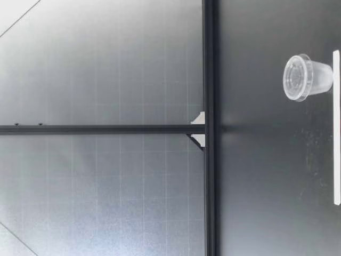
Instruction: Pick up the plastic cup and open its lid.
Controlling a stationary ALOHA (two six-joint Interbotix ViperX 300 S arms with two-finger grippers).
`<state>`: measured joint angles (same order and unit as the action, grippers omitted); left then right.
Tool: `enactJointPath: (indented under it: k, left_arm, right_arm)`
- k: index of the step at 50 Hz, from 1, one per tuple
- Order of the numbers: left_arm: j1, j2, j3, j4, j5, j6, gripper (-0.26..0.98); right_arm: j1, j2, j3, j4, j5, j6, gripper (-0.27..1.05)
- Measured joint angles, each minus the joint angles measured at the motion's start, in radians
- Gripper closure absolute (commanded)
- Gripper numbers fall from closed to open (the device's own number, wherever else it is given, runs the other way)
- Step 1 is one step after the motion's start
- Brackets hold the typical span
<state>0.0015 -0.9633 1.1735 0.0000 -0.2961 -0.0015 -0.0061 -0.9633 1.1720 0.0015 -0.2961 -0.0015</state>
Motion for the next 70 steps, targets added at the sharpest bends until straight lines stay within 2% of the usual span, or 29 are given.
enactJointPath:
  k: [10, 18, 32, 43, 54, 63, 70]
  left_arm:
    - [0.003, 0.015, 0.017, 0.0, -0.084, 0.011, 0.92]
    - [0.003, 0.08, 0.023, 0.0, -0.114, 0.012, 0.92]
    - [0.005, 0.336, 0.018, 0.0, -0.12, 0.014, 0.92]
    - [0.006, 0.508, -0.031, 0.0, -0.12, 0.014, 0.92]
    - [0.031, 0.64, -0.078, -0.006, -0.112, 0.003, 0.92]
    - [0.037, 0.747, -0.135, -0.009, -0.074, 0.015, 0.84]
    - [0.037, 0.833, -0.181, -0.008, -0.064, 0.018, 0.67]
  right_arm:
    - [0.0, 0.002, 0.002, -0.002, -0.072, 0.002, 0.97]
    - [0.0, 0.032, 0.006, -0.002, -0.14, 0.002, 0.97]
    - [-0.002, 0.232, -0.005, 0.003, -0.161, 0.008, 0.97]
    - [0.0, 0.419, -0.037, 0.023, -0.163, 0.011, 0.98]
    - [-0.002, 0.557, -0.077, 0.038, -0.161, 0.011, 0.97]
    - [-0.002, 0.634, -0.1, 0.038, -0.16, 0.011, 0.97]
    - [-0.003, 0.687, -0.115, 0.04, -0.152, 0.012, 0.97]
